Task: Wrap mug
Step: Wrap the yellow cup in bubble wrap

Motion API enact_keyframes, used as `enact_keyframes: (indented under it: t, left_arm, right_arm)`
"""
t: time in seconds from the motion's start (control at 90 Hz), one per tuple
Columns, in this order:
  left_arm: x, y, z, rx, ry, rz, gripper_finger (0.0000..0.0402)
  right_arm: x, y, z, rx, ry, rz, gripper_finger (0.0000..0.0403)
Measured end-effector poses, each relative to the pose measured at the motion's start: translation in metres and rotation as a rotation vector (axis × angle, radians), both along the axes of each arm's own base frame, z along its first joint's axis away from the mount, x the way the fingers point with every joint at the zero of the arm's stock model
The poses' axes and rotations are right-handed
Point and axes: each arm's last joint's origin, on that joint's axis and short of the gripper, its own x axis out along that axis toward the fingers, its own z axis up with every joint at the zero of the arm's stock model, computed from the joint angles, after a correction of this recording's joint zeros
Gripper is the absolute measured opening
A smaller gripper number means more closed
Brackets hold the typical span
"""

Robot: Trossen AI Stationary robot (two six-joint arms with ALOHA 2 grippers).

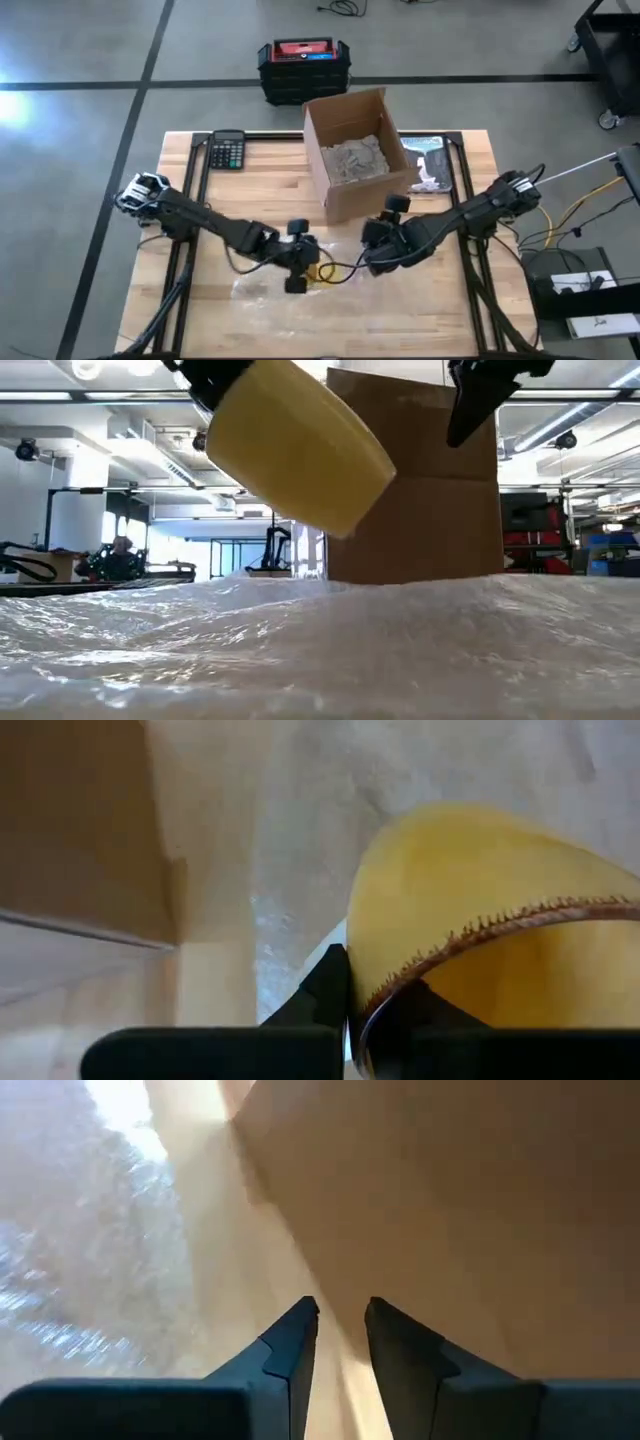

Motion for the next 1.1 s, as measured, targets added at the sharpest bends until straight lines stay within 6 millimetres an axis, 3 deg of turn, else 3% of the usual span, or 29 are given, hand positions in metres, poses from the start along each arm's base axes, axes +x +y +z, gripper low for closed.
enact_keyframes:
  t: [0.133, 0.289, 0.456, 0.578, 1.1]
  left_arm:
    - [0.015, -0.006, 0.007, 0.027, 0.130, -0.032, 0.0000]
    - [0.041, -0.014, -0.005, 0.094, 0.256, -0.089, 0.0000]
    - [0.064, -0.016, -0.019, 0.147, 0.339, -0.135, 0.0000]
    - [0.072, -0.016, -0.017, 0.161, 0.330, -0.153, 0.0014]
    - [0.082, -0.018, 0.002, 0.109, 0.191, -0.176, 0.0188]
  right_arm:
    - [-0.003, 0.005, -0.003, 0.032, -0.001, -0.024, 0.0070]
    - [-0.010, 0.015, -0.006, 0.035, -0.002, -0.036, 0.0064]
    - [-0.031, 0.030, -0.005, 0.009, 0.052, -0.092, 0.0060]
    - [-0.047, 0.046, -0.005, -0.008, 0.038, -0.122, 0.0061]
    - [-0.088, 0.094, -0.010, 0.033, -0.080, -0.129, 0.0145]
